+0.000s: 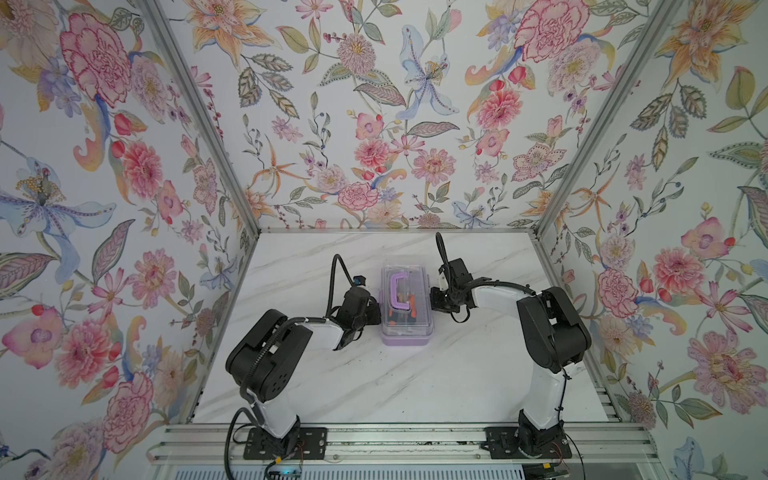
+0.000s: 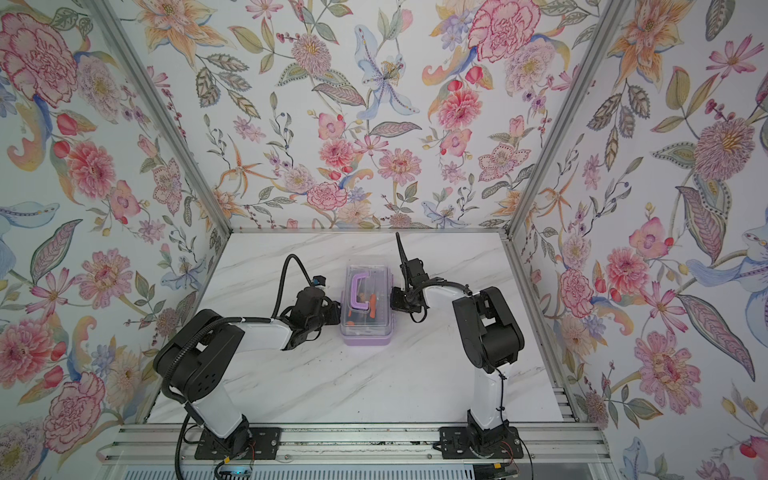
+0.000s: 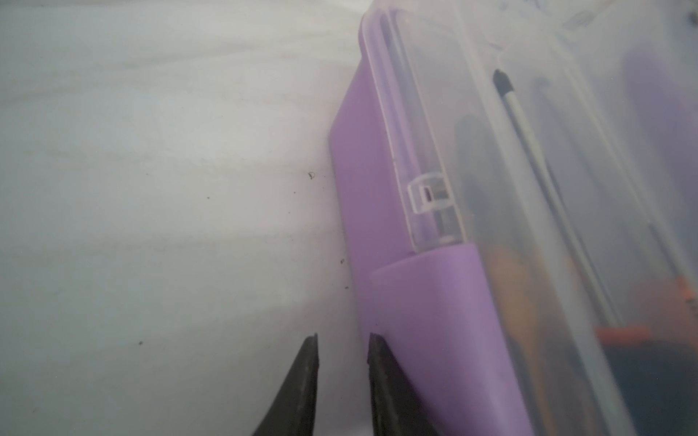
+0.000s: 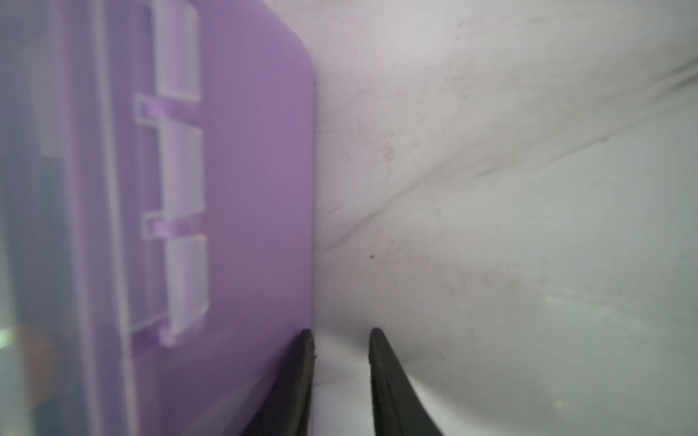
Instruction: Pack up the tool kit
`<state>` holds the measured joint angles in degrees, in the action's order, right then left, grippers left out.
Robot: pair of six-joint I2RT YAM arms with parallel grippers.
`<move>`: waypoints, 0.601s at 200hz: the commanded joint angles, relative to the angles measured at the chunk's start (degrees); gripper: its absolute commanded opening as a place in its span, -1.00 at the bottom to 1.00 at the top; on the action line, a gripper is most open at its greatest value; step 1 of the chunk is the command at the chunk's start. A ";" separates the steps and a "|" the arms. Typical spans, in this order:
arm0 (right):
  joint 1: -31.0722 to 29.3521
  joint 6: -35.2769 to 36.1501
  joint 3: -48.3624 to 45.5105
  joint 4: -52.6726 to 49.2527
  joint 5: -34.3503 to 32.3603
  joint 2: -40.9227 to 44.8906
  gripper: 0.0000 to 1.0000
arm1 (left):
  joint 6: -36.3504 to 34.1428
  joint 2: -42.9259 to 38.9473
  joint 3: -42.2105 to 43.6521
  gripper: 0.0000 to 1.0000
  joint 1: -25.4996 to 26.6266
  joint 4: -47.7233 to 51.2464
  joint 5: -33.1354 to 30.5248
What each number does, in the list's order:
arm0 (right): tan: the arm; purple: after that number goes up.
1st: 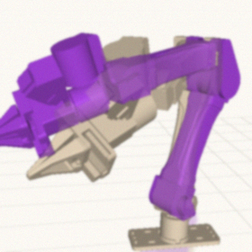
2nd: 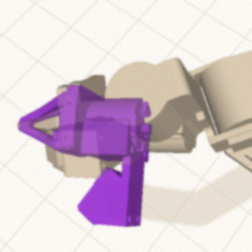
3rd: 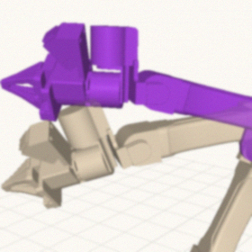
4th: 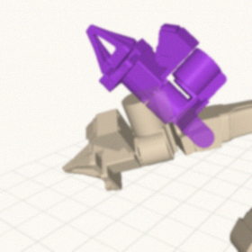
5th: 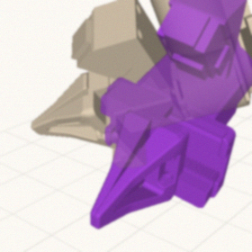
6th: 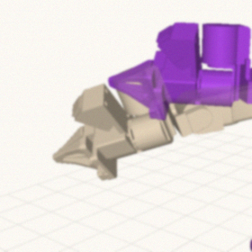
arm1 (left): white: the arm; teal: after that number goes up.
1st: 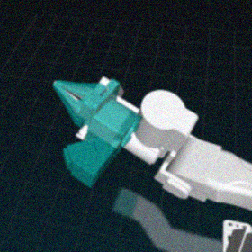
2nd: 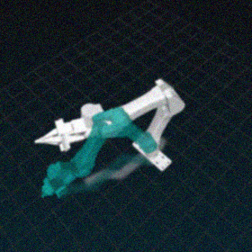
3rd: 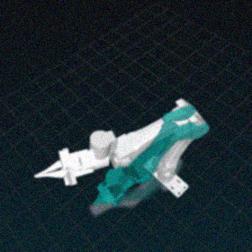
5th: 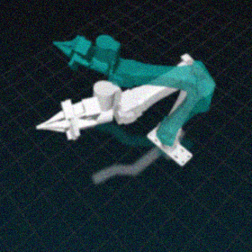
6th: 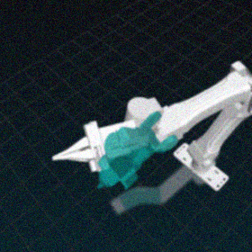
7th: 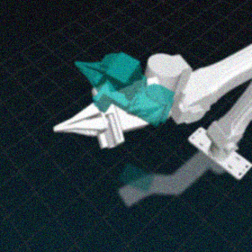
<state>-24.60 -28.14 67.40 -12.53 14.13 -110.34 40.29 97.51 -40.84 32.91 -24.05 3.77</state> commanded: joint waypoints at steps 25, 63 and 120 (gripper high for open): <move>3.20 3.73 -0.23 -1.11 -2.57 9.37 -0.41 | -6.10 -14.92 1.02 0.13 3.50 4.74 -5.36; 1.54 9.60 -4.77 0.80 -12.54 21.67 0.30 | -10.54 -22.35 1.35 0.98 2.88 9.62 -20.21; -2.76 17.84 -23.90 21.31 -28.53 41.02 0.98 | -23.61 -26.78 5.63 0.98 2.43 -1.27 -24.39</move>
<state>-26.76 -14.85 53.08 -3.62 -5.82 -74.72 23.99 72.93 -37.91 35.64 -19.88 -17.02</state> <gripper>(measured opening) 0.989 0.990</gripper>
